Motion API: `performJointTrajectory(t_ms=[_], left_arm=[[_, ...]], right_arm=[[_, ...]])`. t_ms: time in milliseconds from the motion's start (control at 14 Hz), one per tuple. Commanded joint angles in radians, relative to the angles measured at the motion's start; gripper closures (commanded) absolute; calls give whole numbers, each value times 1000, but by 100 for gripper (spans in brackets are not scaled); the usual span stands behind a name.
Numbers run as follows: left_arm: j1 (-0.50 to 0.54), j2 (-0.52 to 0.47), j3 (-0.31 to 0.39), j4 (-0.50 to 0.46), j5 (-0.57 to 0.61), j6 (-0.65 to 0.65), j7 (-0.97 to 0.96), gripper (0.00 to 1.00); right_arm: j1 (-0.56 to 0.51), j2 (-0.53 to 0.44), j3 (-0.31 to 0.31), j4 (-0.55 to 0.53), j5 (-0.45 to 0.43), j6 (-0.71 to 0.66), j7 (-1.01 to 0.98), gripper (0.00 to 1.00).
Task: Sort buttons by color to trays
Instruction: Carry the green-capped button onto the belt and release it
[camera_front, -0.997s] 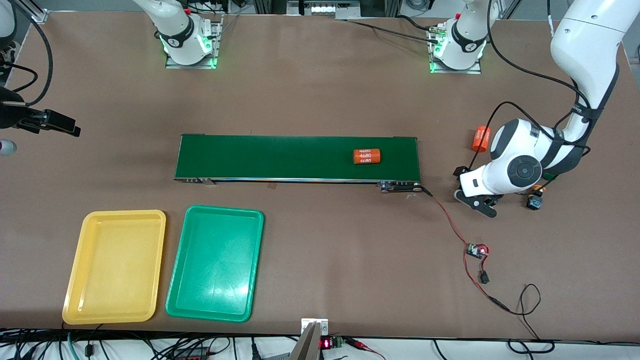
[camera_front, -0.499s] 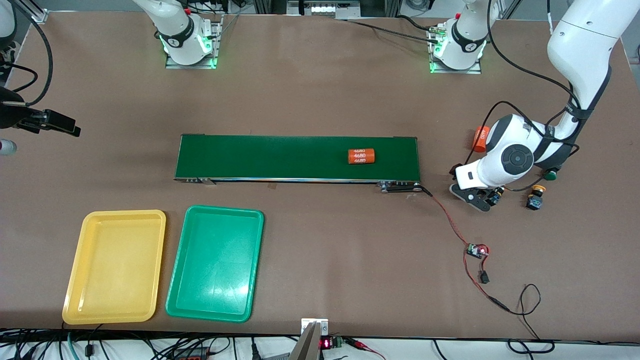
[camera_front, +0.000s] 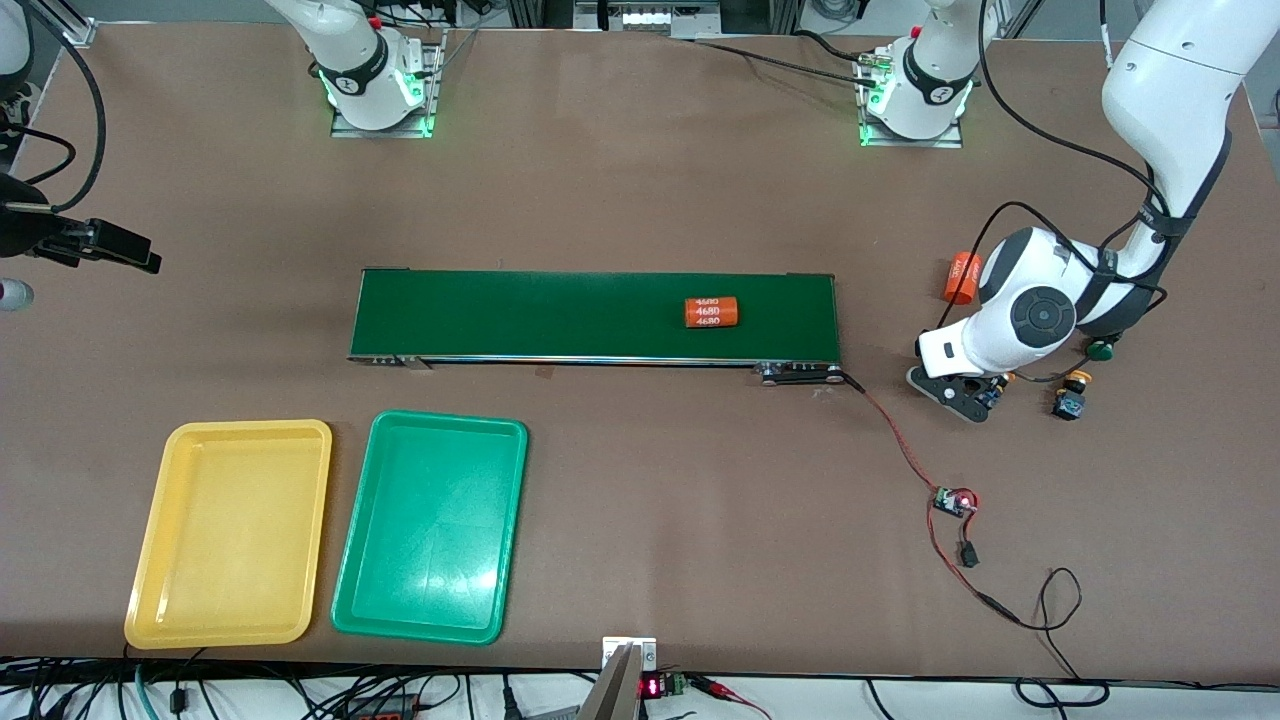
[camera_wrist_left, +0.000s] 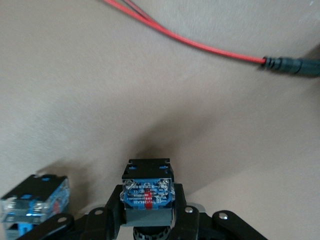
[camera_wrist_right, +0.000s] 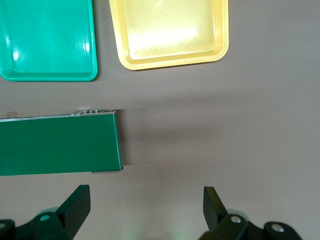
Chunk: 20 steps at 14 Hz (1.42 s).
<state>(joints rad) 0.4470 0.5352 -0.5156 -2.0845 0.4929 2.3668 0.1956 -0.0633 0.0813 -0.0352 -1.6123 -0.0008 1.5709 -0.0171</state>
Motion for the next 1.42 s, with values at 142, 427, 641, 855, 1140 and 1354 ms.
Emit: performJointTrajectory(t_ms=[142, 427, 641, 855, 1140, 1354], left_arm=[[13, -55, -134, 182, -48, -349, -30, 89], [-11, -52, -263, 282, -148, -538, -241, 89], [-56, -41, -325, 277, -148, -537, -524, 89], [-161, -18, -323, 273, -149, -518, -843, 89], [-185, 26, -323, 205, -149, -371, -1036, 89], [-185, 32, -322, 184, -149, -341, -1042, 87]], right_arm=[[0, 2, 0, 9, 10, -2, 13, 0], [0, 2, 0, 9, 10, -2, 13, 0], [2, 2, 0, 9, 10, -2, 13, 0], [0, 2, 0, 9, 10, -2, 13, 0], [0, 2, 0, 8, 11, -2, 13, 0], [-1, 2, 1, 8, 11, -3, 13, 0]])
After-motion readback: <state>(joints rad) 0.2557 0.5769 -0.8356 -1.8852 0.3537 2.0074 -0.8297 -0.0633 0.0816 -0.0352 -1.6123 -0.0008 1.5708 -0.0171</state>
